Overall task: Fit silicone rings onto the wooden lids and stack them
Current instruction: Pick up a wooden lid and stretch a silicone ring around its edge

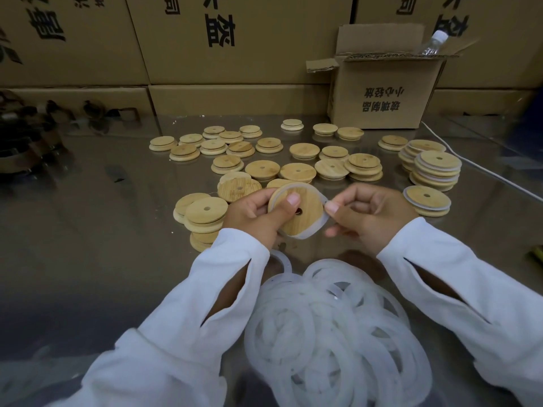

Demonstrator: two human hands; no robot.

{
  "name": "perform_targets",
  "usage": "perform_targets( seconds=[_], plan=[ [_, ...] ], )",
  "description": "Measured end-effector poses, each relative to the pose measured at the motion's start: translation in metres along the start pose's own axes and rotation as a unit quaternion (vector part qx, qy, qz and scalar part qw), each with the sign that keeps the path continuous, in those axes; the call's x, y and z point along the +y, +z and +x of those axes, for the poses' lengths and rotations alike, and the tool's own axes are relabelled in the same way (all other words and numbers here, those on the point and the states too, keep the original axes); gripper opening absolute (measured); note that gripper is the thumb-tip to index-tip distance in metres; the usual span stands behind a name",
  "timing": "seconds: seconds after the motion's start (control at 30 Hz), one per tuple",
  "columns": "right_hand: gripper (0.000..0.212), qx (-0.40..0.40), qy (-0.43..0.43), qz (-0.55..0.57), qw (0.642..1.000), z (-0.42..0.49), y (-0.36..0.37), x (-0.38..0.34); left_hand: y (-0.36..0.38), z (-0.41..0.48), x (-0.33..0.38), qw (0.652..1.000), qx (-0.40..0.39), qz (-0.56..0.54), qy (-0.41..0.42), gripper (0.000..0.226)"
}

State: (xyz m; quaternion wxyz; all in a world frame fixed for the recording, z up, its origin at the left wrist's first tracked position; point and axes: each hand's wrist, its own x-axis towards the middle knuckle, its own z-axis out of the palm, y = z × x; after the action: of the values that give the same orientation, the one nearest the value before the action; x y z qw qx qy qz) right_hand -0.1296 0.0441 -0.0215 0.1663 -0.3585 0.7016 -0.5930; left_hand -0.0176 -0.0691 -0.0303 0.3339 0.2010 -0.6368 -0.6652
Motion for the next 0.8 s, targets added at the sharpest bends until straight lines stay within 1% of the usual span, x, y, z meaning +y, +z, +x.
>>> perform_targets(
  seconds=[0.2, 0.4, 0.53, 0.63, 0.8],
  plan=[
    [0.017, -0.015, -0.026, -0.044, 0.999, -0.003, -0.004, -0.002, 0.001, -0.002, 0.000, 0.999, 0.015, 0.004, 0.046, 0.007],
    [0.015, -0.006, -0.042, -0.051, 0.998, -0.008, 0.003, -0.007, -0.001, 0.000, -0.003, 0.998, 0.032, -0.021, 0.039, 0.012],
    [0.013, -0.004, -0.054, -0.072, 0.996, -0.013, 0.008, -0.008, -0.004, 0.003, -0.002, 0.996, 0.034, -0.077, 0.018, 0.008],
    [0.012, -0.002, -0.055, -0.061, 0.997, -0.014, 0.010, -0.007, -0.005, 0.003, -0.001, 0.996, 0.028, -0.085, 0.020, 0.009],
    [0.015, 0.009, -0.063, -0.012, 0.998, -0.010, 0.009, -0.007, -0.003, 0.003, 0.001, 0.993, 0.005, -0.116, 0.019, 0.013]
  ],
)
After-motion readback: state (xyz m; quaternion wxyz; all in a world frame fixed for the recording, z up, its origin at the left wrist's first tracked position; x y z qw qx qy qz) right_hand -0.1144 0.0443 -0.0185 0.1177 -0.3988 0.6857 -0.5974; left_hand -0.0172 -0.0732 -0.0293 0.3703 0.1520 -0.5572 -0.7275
